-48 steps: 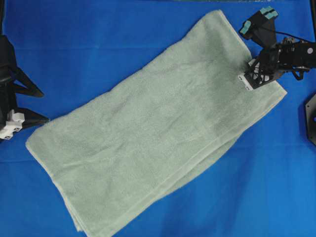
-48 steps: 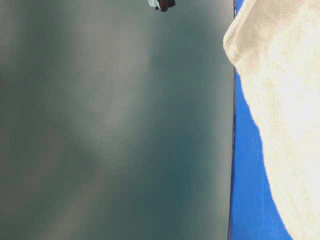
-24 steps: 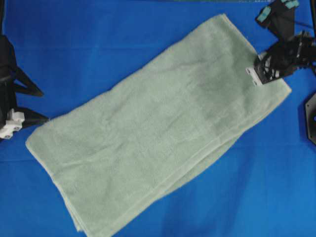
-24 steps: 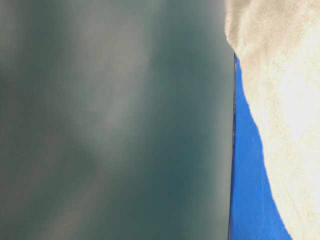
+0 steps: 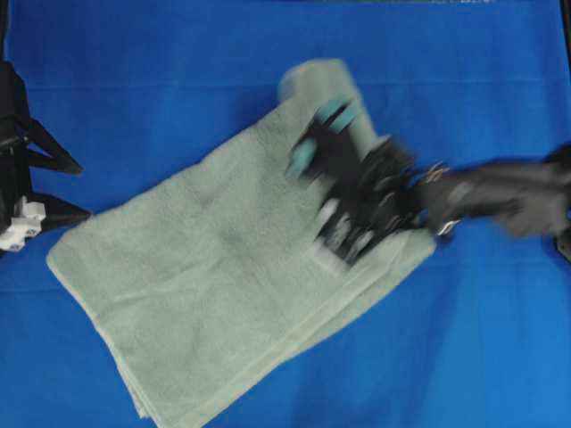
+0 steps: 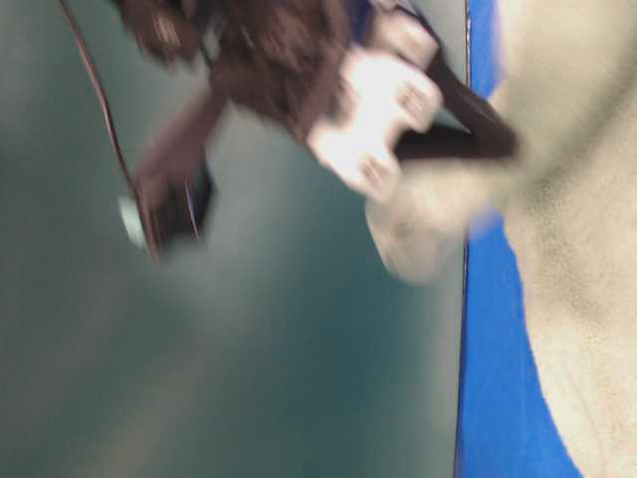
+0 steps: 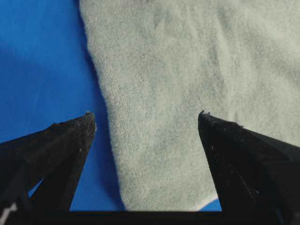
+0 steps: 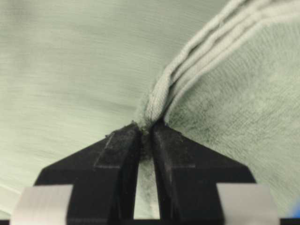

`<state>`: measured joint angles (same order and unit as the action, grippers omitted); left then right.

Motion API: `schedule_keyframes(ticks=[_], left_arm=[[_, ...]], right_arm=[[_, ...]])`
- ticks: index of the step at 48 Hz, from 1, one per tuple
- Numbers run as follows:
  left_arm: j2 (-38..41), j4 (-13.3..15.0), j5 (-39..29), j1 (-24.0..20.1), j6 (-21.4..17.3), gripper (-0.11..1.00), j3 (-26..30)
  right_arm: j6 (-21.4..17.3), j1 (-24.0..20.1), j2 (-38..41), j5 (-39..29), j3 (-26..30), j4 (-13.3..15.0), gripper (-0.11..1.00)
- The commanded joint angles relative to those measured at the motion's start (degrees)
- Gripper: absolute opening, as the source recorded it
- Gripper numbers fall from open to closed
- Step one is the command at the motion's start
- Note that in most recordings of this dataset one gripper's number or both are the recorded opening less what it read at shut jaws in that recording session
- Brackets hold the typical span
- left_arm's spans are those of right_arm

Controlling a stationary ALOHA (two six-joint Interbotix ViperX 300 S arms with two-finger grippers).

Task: Fold a bath towel.
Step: 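Fold the upper end down toward the lower-left with the right gripper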

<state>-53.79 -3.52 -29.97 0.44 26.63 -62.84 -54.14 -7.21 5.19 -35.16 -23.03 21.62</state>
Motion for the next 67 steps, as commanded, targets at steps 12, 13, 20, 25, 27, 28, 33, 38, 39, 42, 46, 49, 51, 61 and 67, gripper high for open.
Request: schedule_keyframes(ticks=[12, 13, 20, 25, 27, 28, 33, 38, 39, 42, 46, 49, 51, 61, 67], left_arm=[[0.79, 0.09, 0.62, -0.09, -0.26, 0.85, 1.41], [0.79, 0.09, 0.7, -0.18, -0.26, 0.85, 1.41], [0.79, 0.09, 0.7, -0.09, -0.18, 0.85, 1.41], [0.79, 0.09, 0.7, -0.09, -0.26, 0.85, 1.41], [0.79, 0.09, 0.62, -0.09, -0.26, 0.85, 1.41], [0.79, 0.09, 0.7, -0.09, -0.35, 0.85, 1.32], [0.79, 0.09, 0.7, -0.09, -0.53, 0.85, 1.32], [0.79, 0.09, 0.62, -0.09, -0.7, 0.85, 1.41], [0.79, 0.09, 0.7, -0.09, -0.7, 0.85, 1.32], [0.79, 0.09, 0.7, -0.09, -1.23, 0.85, 1.32], [0.79, 0.09, 0.62, -0.09, -2.2, 0.85, 1.41], [0.79, 0.09, 0.7, -0.09, -3.16, 0.85, 1.41], [0.79, 0.09, 0.7, -0.09, -3.6, 0.85, 1.41], [0.79, 0.09, 0.88, 0.26, -7.82, 0.85, 1.41], [0.79, 0.09, 2.11, 3.6, -13.1, 0.84, 1.49]], right_arm=[[-0.53, -4.92, 9.67, 0.53, 10.99, 0.53, 0.14], [-0.88, -4.75, 9.67, 0.53, 10.99, 0.62, 0.14], [-1.58, -4.22, 9.67, 1.23, 10.9, 1.32, 0.14], [-1.67, -3.78, 9.67, 2.2, 10.28, 1.49, 0.14], [-1.76, -3.69, 9.76, 2.64, 10.02, 1.49, 0.14], [-1.85, -3.6, 9.76, 2.9, 9.84, 1.49, 0.14], [-2.11, -3.34, 9.84, 5.27, 8.96, 1.32, 0.14], [-2.46, -3.34, 9.76, 6.86, 8.96, 1.32, 0.14], [-2.46, -3.34, 9.76, 6.86, 9.05, 1.32, 0.17], [-2.37, -3.43, 9.49, 6.5, 9.23, 1.58, 0.37], [-1.93, -3.87, 7.73, 5.01, 9.4, 1.85, 0.59], [-1.93, -4.66, 4.92, 3.16, 9.32, 2.55, 0.68], [-1.93, -5.36, 2.99, 1.93, 9.14, 3.34, 0.67], [-2.29, -7.65, -8.26, -3.16, 5.01, 7.38, 0.66], [-2.37, -7.12, -14.59, -3.69, -0.35, 9.05, 0.66]])
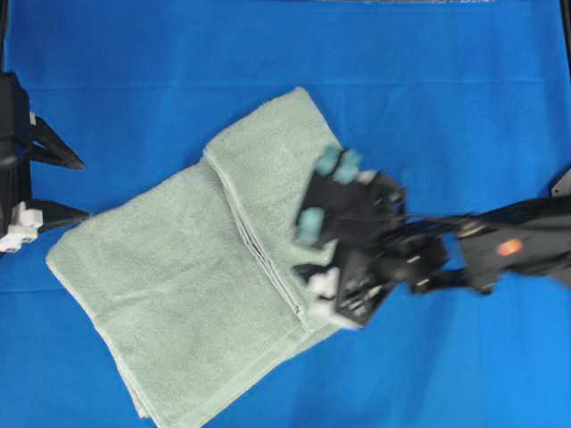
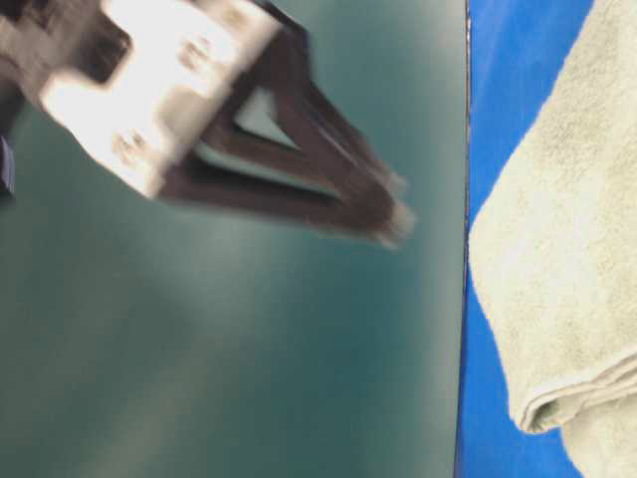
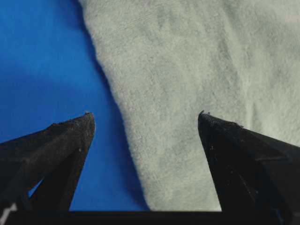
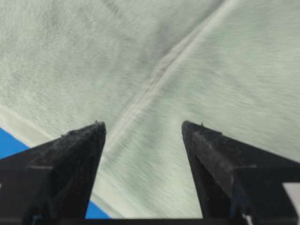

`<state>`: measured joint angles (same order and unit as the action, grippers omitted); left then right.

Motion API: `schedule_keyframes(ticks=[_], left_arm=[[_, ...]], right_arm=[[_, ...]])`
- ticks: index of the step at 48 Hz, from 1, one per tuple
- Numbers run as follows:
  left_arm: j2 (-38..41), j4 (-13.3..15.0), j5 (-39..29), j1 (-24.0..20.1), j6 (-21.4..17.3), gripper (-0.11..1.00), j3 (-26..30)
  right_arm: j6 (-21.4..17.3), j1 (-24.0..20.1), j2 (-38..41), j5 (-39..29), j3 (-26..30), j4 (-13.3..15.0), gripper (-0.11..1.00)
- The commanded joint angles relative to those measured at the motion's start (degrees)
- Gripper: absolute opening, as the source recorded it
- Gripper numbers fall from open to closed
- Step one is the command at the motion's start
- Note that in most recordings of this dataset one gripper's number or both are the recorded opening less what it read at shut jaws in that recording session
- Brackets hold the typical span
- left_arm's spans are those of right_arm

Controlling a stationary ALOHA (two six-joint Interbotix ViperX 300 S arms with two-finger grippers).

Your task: Fold a bath towel.

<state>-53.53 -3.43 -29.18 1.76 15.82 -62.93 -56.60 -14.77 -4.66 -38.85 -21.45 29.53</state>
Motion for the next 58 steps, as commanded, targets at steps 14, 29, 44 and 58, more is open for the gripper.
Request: schedule_keyframes(ticks=[14, 29, 44, 58], left_arm=[[0.53, -0.18, 14.33, 22.5, -30.59, 0.83, 1.58], [5.27, 0.44, 19.78, 29.71, -46.76, 0.78, 2.2], [24.79, 2.11, 16.52, 30.59, -41.75, 0.74, 9.05], [41.75, 1.76, 8.09, 34.01, -40.78, 0.74, 15.56]], right_arm=[[-0.09, 3.96, -16.0, 4.39, -13.97, 2.72, 0.66], [0.0, 6.24, -19.95, 5.1, -18.11, 3.34, 0.66], [0.0, 6.33, -19.95, 4.75, -18.54, 3.6, 0.65], [0.0, 7.65, -19.86, 4.75, -19.34, 3.6, 0.65]])
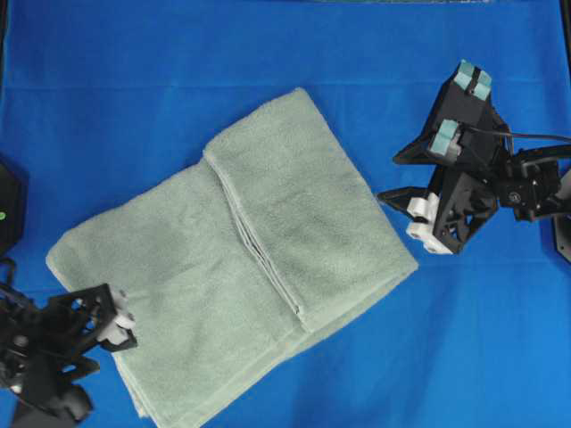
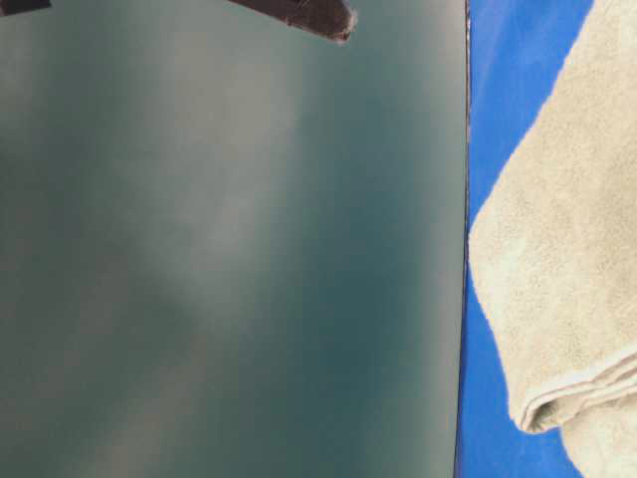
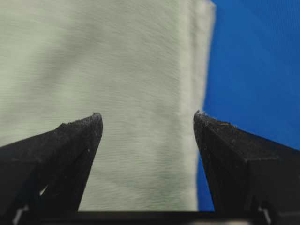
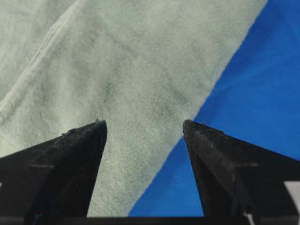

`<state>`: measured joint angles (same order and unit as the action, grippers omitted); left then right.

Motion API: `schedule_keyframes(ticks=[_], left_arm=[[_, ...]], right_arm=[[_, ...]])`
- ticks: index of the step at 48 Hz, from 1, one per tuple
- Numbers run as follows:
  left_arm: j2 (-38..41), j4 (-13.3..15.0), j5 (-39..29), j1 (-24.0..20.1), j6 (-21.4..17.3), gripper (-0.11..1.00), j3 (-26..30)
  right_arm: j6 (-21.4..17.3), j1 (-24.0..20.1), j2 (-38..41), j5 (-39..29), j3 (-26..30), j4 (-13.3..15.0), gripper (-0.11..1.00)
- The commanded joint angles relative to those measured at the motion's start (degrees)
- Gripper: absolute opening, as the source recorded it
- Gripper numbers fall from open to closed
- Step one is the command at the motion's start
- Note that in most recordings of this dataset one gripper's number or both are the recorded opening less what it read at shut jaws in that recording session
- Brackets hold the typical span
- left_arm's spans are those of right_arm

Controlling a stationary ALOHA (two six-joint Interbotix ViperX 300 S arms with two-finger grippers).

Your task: Fold a bath towel.

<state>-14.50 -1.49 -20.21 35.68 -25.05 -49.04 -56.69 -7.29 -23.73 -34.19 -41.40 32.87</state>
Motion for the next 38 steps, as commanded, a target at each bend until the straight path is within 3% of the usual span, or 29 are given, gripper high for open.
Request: schedule_keyframes(ticks=[1, 11, 21, 24, 34, 38], left_arm=[[3.52, -0.26, -0.88, -0.09, 0.09, 0.74, 1.67], [10.55, -0.97, -0.7, -0.62, -0.53, 0.74, 1.23], [11.87, -0.97, -0.35, -0.18, -2.46, 0.7, 1.32], [11.95, -0.88, -0.35, 0.35, -2.72, 0.61, 1.49], [11.34, -0.7, -0.26, 0.35, -2.2, 0.08, 1.93], [10.81, -0.7, -0.26, 0.35, -2.2, 0.07, 1.93]], right_arm=[[0.09, 0.26, -0.7, 0.09, 0.53, 0.35, 0.65], [0.09, 0.26, -0.62, 0.18, 0.44, 0.79, 0.65], [0.09, 0.18, -0.62, 0.09, 0.26, 1.23, 0.65], [0.09, 0.26, -0.62, 0.18, 0.18, 1.23, 0.65], [0.09, 0.26, -0.79, -0.62, 0.09, 1.23, 0.65], [0.09, 0.18, -0.88, -1.05, 0.0, 1.23, 0.65]])
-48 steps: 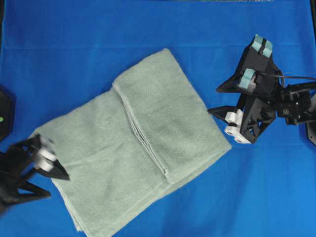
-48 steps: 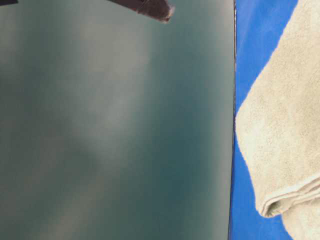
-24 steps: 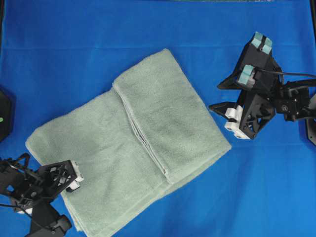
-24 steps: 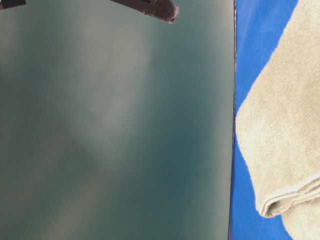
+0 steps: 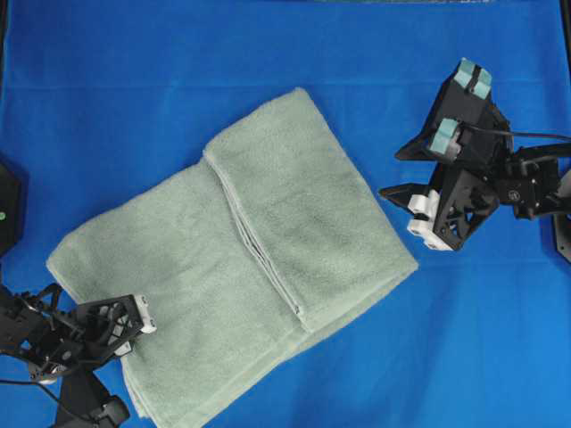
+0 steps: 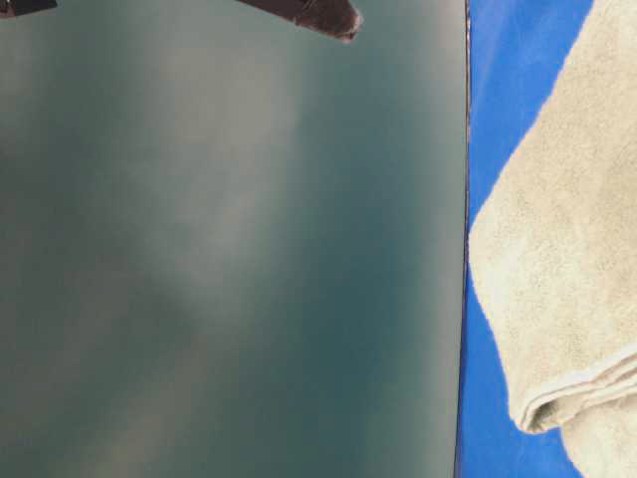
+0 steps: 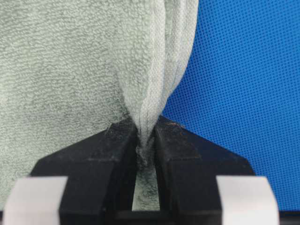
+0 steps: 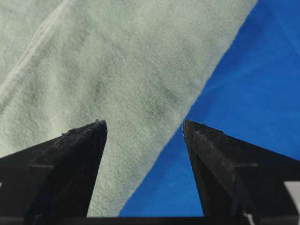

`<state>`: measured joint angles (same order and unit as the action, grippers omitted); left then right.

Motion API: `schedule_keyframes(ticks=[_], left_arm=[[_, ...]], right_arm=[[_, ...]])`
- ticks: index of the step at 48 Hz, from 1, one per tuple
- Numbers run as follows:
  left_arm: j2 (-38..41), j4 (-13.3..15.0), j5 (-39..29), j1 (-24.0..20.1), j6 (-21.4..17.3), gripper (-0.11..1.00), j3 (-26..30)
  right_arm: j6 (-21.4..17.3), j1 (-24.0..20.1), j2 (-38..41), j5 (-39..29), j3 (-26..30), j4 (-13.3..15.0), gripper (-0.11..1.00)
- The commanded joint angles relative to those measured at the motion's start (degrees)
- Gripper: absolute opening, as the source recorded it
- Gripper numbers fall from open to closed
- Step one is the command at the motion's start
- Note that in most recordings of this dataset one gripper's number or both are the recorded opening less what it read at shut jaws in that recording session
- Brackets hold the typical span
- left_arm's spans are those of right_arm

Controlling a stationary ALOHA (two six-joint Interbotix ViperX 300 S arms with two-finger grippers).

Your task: Fold a bath towel.

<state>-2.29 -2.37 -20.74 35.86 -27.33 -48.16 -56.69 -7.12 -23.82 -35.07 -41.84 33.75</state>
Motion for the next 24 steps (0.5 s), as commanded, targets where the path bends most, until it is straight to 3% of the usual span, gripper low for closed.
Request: schedule_keyframes(ticks=[1, 11, 17, 24], left_arm=[[-1.58, 0.18, 0.26, 0.18, 0.09, 0.07, 0.97], [-5.27, 0.18, -2.37, 0.09, 0.26, 0.07, 2.9], [-8.26, 0.0, -10.2, -1.58, 0.26, 0.07, 6.94], [-9.49, -1.23, -24.79, -6.5, -0.62, 0.07, 13.45]], right_arm=[[0.09, 0.09, -0.88, -0.26, 0.35, 0.35, 0.65], [0.09, 0.0, -2.81, -1.93, -0.7, 0.35, 0.65], [0.09, 0.09, -5.62, -3.96, -2.11, 0.26, 0.65], [0.18, 0.0, -9.14, -6.68, -3.69, 0.26, 0.65]])
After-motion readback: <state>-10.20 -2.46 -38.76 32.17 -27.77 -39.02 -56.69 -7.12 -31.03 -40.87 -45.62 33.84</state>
